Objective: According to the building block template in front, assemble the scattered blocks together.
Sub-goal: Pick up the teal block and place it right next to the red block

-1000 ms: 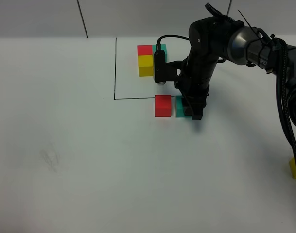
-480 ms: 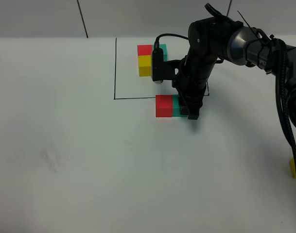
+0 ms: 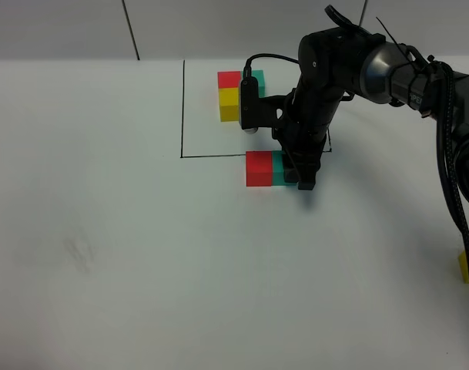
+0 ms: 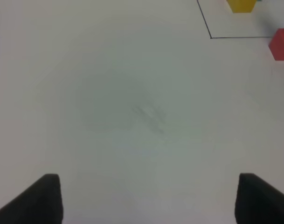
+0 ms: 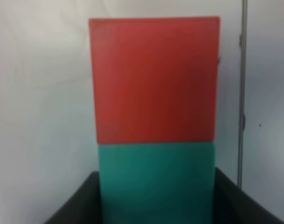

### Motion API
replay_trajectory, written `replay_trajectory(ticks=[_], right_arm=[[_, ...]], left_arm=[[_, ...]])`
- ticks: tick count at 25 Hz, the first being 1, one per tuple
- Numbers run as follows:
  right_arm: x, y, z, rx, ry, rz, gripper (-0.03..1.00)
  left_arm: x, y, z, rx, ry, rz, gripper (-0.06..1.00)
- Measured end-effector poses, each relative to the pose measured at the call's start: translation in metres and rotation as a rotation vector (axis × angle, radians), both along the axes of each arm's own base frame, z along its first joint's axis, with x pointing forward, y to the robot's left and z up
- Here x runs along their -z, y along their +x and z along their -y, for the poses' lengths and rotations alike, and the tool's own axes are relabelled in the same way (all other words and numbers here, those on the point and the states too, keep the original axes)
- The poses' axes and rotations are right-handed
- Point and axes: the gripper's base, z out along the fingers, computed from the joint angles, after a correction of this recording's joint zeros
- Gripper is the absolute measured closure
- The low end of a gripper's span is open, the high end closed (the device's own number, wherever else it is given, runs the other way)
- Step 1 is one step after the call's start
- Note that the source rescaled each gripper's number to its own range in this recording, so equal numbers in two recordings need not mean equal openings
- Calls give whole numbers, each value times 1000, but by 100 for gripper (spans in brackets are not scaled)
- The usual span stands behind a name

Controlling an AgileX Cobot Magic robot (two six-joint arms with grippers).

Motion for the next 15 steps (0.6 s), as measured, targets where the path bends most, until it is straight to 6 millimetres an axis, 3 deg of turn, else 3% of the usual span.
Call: replay_trajectory(ticks=[15], right_arm=[[0,0,0,-3,-2,1,71]], left_arm=[[0,0,0,0,0,0,26]])
